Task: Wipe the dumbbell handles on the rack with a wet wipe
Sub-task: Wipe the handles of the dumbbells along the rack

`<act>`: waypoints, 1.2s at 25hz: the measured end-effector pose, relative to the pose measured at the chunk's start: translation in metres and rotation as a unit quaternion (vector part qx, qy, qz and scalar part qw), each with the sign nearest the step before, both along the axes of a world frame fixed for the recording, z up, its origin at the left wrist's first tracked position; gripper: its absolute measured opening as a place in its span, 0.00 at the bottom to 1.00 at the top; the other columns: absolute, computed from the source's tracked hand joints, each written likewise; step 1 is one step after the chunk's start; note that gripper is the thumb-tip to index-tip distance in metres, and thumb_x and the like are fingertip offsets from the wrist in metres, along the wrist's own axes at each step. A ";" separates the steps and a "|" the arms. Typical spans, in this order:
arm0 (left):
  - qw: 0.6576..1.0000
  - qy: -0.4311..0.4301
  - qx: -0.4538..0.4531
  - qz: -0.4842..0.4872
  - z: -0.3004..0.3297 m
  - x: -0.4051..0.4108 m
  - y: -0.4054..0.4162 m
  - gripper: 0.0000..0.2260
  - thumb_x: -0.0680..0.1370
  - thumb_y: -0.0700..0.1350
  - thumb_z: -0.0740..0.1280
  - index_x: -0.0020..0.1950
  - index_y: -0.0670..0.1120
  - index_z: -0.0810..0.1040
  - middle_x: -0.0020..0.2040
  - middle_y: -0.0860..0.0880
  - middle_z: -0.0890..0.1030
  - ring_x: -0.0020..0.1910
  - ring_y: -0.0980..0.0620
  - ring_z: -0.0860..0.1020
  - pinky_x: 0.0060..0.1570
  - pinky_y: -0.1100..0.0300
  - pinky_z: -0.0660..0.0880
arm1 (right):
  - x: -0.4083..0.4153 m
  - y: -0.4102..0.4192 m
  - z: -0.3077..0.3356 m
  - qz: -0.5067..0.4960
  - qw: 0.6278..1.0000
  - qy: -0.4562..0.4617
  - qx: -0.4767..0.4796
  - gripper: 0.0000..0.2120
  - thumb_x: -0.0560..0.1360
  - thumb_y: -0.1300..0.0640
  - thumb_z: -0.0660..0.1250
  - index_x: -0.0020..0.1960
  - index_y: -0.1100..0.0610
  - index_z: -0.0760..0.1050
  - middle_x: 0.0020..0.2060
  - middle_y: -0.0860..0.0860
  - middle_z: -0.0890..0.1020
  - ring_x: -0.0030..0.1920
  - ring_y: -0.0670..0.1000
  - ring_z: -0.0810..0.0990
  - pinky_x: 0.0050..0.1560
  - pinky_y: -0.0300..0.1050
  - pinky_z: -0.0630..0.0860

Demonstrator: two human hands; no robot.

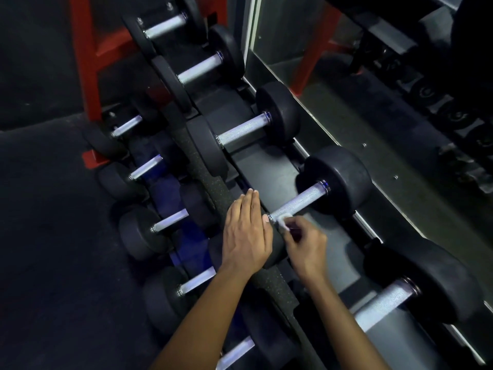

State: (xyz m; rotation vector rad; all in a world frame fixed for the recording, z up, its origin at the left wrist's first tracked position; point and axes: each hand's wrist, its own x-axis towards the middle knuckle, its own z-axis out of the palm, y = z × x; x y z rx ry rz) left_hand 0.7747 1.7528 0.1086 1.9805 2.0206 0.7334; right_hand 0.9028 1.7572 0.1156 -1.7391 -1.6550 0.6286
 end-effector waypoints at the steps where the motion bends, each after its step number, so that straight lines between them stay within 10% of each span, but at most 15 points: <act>1: 1.000 0.000 0.000 0.001 0.000 0.000 0.000 0.24 0.80 0.47 0.49 0.70 0.35 0.67 0.69 0.39 0.70 0.67 0.42 0.69 0.69 0.48 0.64 | -0.005 0.001 0.000 0.005 1.000 0.002 -0.012 0.06 0.71 0.66 0.70 0.43 0.56 0.81 0.35 0.45 0.80 0.36 0.37 0.78 0.39 0.25 0.69; 14: 1.000 -0.006 -0.002 -0.003 -0.001 -0.001 0.000 0.24 0.80 0.47 0.49 0.70 0.35 0.67 0.69 0.39 0.71 0.67 0.42 0.69 0.68 0.47 0.65 | 0.032 0.049 0.012 -0.187 0.981 -0.001 0.042 0.05 0.75 0.65 0.65 0.48 0.63 0.78 0.41 0.56 0.84 0.40 0.54 0.82 0.47 0.48 0.77; 23: 1.000 -0.005 0.003 0.001 -0.001 0.000 0.000 0.24 0.80 0.47 0.49 0.70 0.36 0.67 0.69 0.40 0.71 0.67 0.42 0.69 0.68 0.48 0.65 | 0.008 0.019 0.006 -0.097 0.993 0.027 -0.064 0.06 0.71 0.60 0.71 0.37 0.59 0.77 0.32 0.49 0.81 0.33 0.44 0.79 0.35 0.27 0.70; 30: 1.000 -0.002 0.009 0.001 -0.003 0.000 0.000 0.23 0.80 0.47 0.50 0.70 0.36 0.66 0.69 0.40 0.71 0.67 0.43 0.69 0.69 0.49 0.63 | 0.008 0.011 -0.003 -0.065 0.994 0.045 -0.077 0.06 0.70 0.59 0.72 0.37 0.54 0.76 0.31 0.44 0.79 0.32 0.42 0.77 0.35 0.32 0.71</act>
